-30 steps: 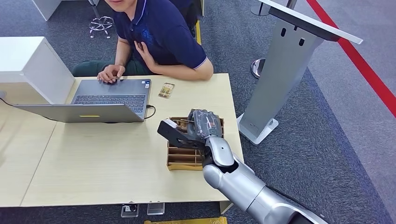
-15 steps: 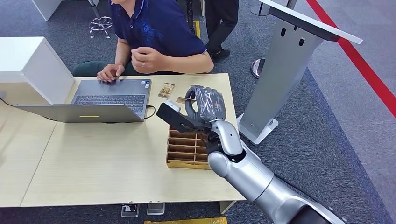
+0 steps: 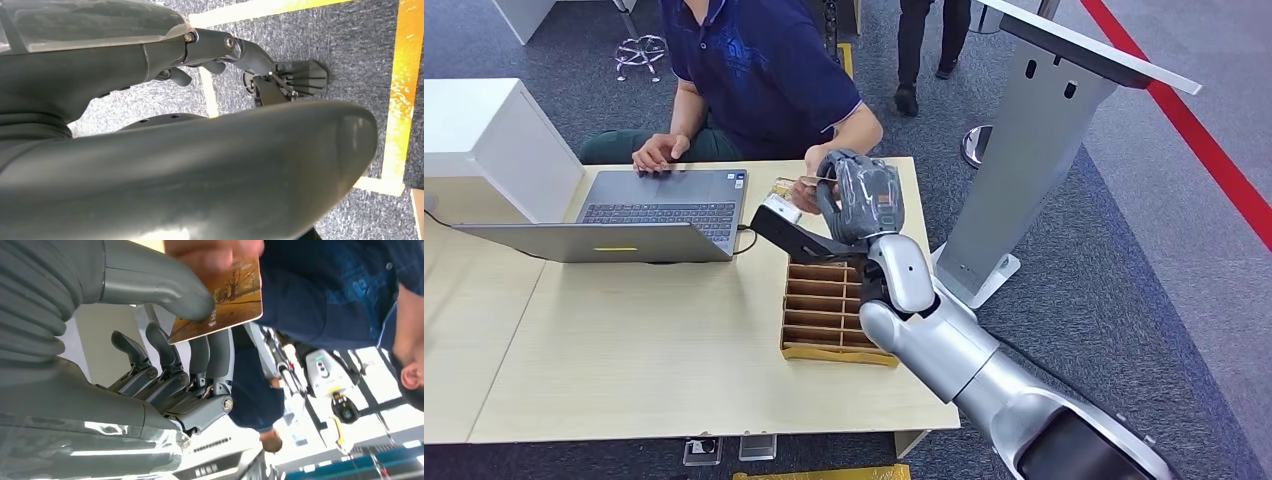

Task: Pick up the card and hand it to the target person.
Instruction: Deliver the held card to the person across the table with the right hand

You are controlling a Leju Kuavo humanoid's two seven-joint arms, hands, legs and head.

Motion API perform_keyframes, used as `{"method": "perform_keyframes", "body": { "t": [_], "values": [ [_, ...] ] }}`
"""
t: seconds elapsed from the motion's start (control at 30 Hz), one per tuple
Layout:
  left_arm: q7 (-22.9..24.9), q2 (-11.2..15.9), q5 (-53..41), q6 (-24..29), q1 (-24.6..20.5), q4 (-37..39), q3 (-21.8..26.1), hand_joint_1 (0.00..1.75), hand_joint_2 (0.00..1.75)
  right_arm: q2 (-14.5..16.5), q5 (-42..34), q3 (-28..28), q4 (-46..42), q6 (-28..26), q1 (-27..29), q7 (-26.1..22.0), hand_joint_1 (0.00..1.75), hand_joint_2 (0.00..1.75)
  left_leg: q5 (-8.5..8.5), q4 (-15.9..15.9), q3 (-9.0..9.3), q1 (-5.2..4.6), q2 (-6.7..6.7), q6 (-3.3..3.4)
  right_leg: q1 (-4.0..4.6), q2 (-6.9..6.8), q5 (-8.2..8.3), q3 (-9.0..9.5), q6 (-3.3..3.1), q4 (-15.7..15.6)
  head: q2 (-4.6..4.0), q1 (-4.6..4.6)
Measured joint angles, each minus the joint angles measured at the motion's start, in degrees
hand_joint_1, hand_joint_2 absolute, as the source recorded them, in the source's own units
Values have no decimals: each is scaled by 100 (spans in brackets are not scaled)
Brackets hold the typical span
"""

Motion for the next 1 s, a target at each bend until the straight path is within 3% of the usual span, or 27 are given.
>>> {"method": "perform_keyframes", "body": {
  "t": [0.07,0.2,0.37,0.53,0.8,1.0],
  "values": [
    [15,-2,0,-7,-2,0,-6,0,0,30,231,9,84,-110,-40,107,152,175,0,0,0,0,0,0,0,0,0,0,0,0,0,0],
    [22,-4,-2,-43,-1,0,-39,0,0,78,741,34,230,-221,-87,424,0,175,0,0,0,0,0,0,0,0,0,0,0,0,0,-1],
    [16,-4,-2,-53,1,0,-84,0,0,108,1211,73,347,-194,-93,672,0,175,0,0,0,0,0,0,0,0,0,0,0,0,0,-1],
    [-4,-4,17,-52,2,0,-93,0,0,112,955,75,411,-210,-82,487,0,175,0,0,1,0,0,0,0,0,0,0,0,0,0,-2],
    [-86,-2,103,-60,30,0,-93,0,0,49,-899,-123,-49,-193,321,-607,0,175,0,0,2,0,0,0,0,0,0,-3,0,-1,0,-2],
    [-165,8,185,-98,104,0,-93,0,0,-285,-2802,-372,-972,283,1067,-1478,0,175,-1,1,2,0,0,1,0,0,-1,-4,0,-4,0,-3]
  ]
}}
